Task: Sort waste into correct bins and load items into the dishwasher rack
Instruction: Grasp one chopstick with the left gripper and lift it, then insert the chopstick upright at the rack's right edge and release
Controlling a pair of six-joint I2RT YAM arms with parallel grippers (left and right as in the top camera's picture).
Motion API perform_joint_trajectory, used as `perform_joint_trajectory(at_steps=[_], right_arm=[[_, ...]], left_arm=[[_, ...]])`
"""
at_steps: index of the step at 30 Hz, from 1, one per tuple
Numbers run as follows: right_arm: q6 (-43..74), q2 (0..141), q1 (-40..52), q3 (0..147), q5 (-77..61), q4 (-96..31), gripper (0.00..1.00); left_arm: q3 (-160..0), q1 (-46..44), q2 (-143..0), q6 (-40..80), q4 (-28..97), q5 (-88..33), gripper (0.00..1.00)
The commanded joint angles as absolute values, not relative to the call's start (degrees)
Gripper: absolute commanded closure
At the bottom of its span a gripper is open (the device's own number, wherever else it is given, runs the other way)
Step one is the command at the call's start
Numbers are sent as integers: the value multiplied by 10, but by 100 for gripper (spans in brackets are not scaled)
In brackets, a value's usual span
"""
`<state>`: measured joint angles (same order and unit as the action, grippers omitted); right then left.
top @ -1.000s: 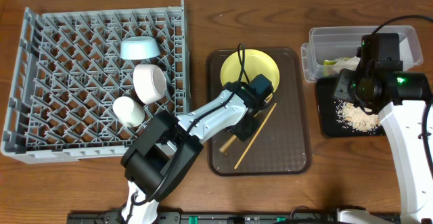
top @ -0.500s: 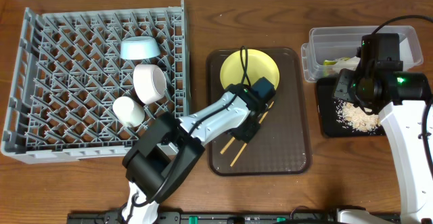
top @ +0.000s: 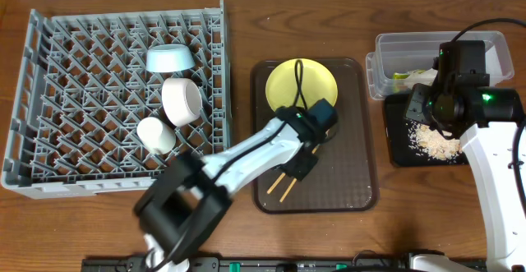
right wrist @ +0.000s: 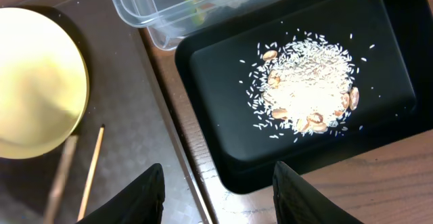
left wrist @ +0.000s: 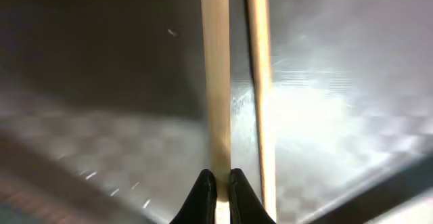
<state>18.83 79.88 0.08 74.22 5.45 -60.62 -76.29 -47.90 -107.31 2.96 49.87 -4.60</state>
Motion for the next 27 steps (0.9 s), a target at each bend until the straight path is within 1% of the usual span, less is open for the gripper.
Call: perform_joint_trajectory(at_steps=[1, 5, 9, 14, 17, 21, 27], right_arm=[[182, 798, -5, 750, 62, -607, 51], [182, 798, -5, 750, 62, -607, 51], [182, 798, -5, 750, 62, -607, 51], [182, 798, -5, 750, 62, -607, 51], [182, 798, -5, 750, 62, -607, 51], [182, 798, -5, 750, 62, -607, 51], [182, 798, -5, 750, 62, -608, 51]], left_arm=[[-764, -473, -1004, 29, 501, -3, 94], [-764, -438, -952, 36, 501, 37, 94], [-764, -362, -921, 51, 500, 41, 94], [-764, -256, -919, 53, 494, 41, 94], [-764, -213, -919, 53, 487, 41, 94], [-764, -173, -926, 53, 471, 30, 94], [-763, -160, -964, 53, 460, 9, 94]])
